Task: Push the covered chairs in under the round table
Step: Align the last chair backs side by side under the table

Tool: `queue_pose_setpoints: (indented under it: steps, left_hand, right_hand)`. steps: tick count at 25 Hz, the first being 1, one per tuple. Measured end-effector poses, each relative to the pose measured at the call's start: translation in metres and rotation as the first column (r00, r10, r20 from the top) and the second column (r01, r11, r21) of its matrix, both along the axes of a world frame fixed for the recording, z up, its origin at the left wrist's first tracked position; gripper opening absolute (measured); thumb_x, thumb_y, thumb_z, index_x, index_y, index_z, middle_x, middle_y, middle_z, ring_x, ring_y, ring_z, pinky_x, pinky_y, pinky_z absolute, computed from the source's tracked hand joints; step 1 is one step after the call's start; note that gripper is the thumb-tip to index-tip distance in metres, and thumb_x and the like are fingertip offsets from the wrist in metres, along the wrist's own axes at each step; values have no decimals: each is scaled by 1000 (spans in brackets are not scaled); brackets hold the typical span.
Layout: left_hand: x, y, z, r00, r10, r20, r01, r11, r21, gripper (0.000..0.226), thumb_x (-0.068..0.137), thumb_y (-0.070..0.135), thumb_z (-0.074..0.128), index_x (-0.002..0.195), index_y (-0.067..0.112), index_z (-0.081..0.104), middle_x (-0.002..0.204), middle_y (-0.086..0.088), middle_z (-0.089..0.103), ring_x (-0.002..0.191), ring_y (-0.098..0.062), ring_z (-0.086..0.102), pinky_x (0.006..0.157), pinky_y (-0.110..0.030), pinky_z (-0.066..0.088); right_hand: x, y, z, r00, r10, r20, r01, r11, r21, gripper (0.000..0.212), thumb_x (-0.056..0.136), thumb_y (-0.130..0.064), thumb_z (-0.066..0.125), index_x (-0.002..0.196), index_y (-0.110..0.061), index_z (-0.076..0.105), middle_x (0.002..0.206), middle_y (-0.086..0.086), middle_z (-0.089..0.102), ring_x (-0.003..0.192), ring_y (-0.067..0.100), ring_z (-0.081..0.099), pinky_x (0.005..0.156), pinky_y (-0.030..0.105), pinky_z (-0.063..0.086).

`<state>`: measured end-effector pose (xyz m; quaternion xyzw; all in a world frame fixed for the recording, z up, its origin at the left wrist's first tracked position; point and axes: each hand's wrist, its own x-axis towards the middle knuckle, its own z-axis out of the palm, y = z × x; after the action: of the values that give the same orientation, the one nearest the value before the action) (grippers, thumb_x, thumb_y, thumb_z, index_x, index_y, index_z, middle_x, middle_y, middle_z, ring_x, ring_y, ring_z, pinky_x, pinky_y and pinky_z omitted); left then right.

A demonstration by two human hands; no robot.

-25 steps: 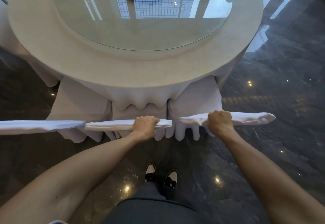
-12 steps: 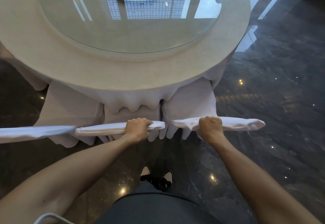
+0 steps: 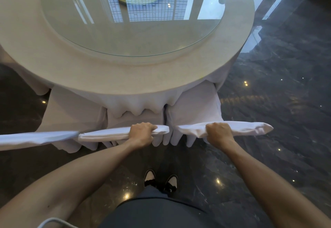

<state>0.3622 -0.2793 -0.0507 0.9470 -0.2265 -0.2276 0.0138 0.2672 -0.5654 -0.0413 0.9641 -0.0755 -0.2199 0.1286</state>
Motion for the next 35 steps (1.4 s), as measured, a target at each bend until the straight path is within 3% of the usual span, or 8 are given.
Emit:
queue_pose_setpoints:
  steps: [12,18,22,26,29,32,35]
  left_hand:
    - [0,-2,-2,1000,2,-8,-2,1000,5,54,85,19,57,135,40,59,119,1,70,105,-25,65,90,-36,47]
    - [22,-3,-2,984,-47,-170,51,998,21,60,74,30,71,133,38,60,120,5,68,105,-21,64,76,-31,41]
    - [35,-3,1,954,-80,-288,87,996,10,57,74,43,76,129,33,64,114,5,67,93,-18,59,68,-32,38]
    - [41,1,4,945,-100,-313,89,995,-47,54,76,51,71,126,32,66,112,7,68,92,-17,60,69,-31,39]
    - [40,12,3,947,-109,-302,84,992,-95,54,74,60,66,120,32,69,104,8,70,90,-16,62,67,-32,40]
    - [38,29,0,943,-121,-310,99,991,-85,50,73,55,69,118,34,65,103,7,67,87,-16,60,66,-33,41]
    - [32,40,2,955,-147,-257,149,989,-10,31,75,35,65,106,33,63,95,4,66,84,-18,61,65,-33,43]
  right_hand:
    - [5,16,-1,996,-85,3,85,996,30,17,85,-16,61,98,-17,71,91,3,73,82,20,69,75,32,55]
    - [5,15,5,999,-48,17,47,997,63,18,87,-20,60,100,-16,72,94,3,73,84,19,69,80,32,54]
    - [12,14,15,994,-80,-79,93,982,167,20,80,-21,57,98,-21,65,95,3,70,84,22,63,72,32,45]
    - [24,13,17,965,-129,-229,201,925,322,33,79,-30,55,111,-28,62,104,-1,68,92,21,61,80,36,49]
    - [32,18,16,948,-106,-301,218,904,368,40,76,-44,52,110,-28,63,108,-3,67,94,21,60,84,39,50]
    - [40,34,12,954,-63,-292,180,900,396,40,77,-40,60,114,-26,63,108,-2,65,94,21,59,86,40,51]
    - [42,51,3,963,-41,-265,141,917,373,36,83,-30,63,118,-24,60,109,1,63,94,22,58,86,38,51]
